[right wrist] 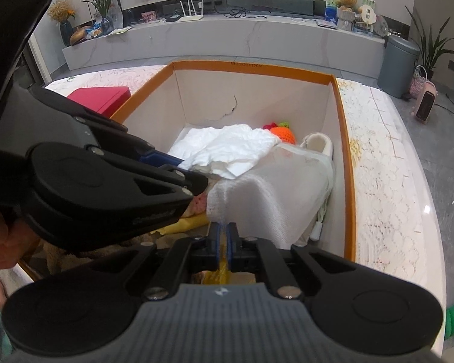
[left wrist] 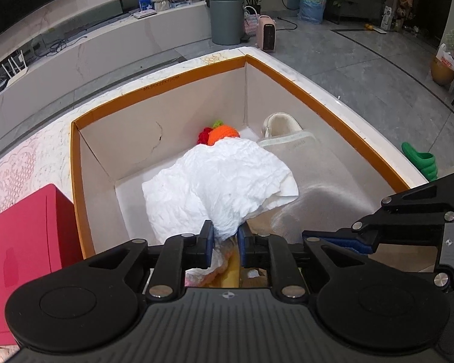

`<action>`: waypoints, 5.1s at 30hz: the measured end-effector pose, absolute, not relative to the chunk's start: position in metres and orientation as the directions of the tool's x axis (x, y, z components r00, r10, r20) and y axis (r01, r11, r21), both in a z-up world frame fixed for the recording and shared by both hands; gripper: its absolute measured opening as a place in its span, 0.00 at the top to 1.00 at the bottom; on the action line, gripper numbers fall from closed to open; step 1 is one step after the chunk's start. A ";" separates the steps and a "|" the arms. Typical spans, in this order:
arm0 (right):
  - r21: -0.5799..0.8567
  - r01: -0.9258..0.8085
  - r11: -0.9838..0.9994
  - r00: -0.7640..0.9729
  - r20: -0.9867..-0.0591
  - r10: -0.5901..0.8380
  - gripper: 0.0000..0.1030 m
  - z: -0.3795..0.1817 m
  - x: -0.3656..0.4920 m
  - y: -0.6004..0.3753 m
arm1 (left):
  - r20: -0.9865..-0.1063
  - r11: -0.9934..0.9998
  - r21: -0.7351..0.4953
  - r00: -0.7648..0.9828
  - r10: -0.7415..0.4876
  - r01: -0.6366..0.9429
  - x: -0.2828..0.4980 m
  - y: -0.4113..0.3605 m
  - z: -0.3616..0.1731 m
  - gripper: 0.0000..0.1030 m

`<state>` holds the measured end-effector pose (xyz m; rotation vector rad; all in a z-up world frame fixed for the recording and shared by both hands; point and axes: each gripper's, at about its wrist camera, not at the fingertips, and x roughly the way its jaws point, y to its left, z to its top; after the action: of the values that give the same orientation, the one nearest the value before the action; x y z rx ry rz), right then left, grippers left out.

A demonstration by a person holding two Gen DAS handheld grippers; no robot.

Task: Organize soft objects
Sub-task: 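Open both tools to drop the white cloth and plastic bag into the shoebox, then move both tools back toward the brown bear sponge and wrapped clear bag, then grasp the brown bear sponge with the left tool while the right tool grasps the wrapped clear bag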

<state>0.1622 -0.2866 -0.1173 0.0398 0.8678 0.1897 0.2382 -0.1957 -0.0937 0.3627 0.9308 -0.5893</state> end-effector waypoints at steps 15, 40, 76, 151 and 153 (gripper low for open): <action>0.071 -0.108 0.992 0.677 -0.725 0.126 0.55 -0.085 0.137 -0.282 | -0.730 0.816 -0.034 0.543 -0.414 0.577 0.213 -0.163 -0.035 0.54; 0.215 0.056 0.975 0.912 -0.409 0.038 0.46 -0.033 0.045 -0.192 | -0.488 0.949 -0.130 0.814 -0.314 0.287 0.129 0.016 0.012 0.51; -0.056 -0.383 0.922 0.757 -0.591 0.278 0.49 -0.070 0.191 0.023 | -0.695 0.973 -0.175 0.680 -0.231 0.152 0.216 0.173 -0.046 0.51; -0.254 -0.497 0.830 0.597 -0.794 0.114 0.69 0.028 0.370 -0.003 | -0.865 0.929 -0.316 0.460 -0.198 -0.194 0.325 0.145 -0.109 0.15; -0.227 -0.509 0.831 0.567 -0.814 0.125 0.69 0.009 0.371 -0.001 | -0.871 0.918 -0.312 0.461 -0.172 -0.246 0.326 0.142 -0.112 0.15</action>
<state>0.3708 -0.0007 0.0086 -0.4722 0.8968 0.3888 0.3263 0.1419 -0.1121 -0.4277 1.1001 0.0477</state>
